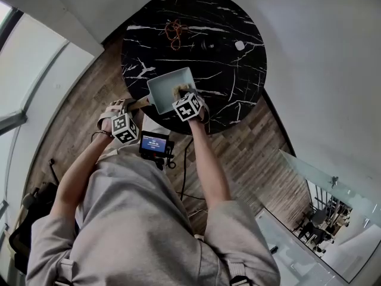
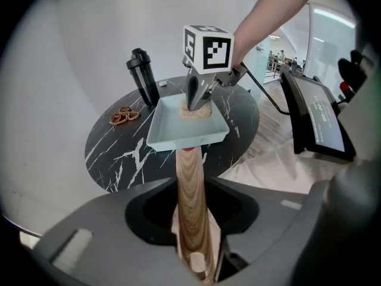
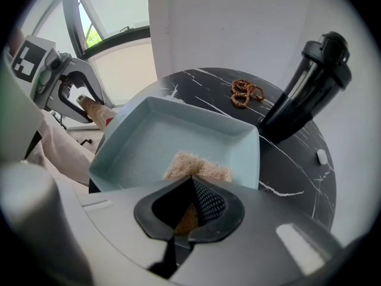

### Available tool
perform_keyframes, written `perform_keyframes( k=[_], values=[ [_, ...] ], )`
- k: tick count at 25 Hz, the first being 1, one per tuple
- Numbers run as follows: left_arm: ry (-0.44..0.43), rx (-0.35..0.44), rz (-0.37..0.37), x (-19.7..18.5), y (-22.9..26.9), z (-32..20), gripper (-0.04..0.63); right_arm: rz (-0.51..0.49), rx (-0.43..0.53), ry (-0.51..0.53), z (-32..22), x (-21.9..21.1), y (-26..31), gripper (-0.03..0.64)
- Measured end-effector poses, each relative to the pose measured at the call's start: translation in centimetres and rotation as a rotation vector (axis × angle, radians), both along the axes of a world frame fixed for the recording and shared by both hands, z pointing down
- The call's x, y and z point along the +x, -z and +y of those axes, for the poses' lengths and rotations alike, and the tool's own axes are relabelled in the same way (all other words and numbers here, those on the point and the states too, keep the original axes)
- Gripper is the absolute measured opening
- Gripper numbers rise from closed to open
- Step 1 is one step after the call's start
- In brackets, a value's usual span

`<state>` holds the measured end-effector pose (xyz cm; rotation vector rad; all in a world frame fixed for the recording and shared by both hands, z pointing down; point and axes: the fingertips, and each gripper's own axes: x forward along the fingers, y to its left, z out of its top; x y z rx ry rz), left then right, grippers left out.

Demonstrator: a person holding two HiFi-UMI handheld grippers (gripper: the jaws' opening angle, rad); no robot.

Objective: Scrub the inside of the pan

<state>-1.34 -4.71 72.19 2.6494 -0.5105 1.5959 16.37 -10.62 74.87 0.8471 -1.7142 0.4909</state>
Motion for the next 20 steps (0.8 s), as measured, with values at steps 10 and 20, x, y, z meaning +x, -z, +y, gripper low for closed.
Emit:
perform_keyframes(
  k=[10,20],
  values=[
    [-0.002,0.001,-0.003,0.0,-0.1,-0.1,0.141,-0.055,-0.015,0.048,1.0,-3.5,-0.2,0.020],
    [-0.003,-0.001,-0.005,0.1,-0.2,0.0,0.141,-0.119,-0.054,0.047,1.8,-6.2,-0.2,0.020]
  ],
)
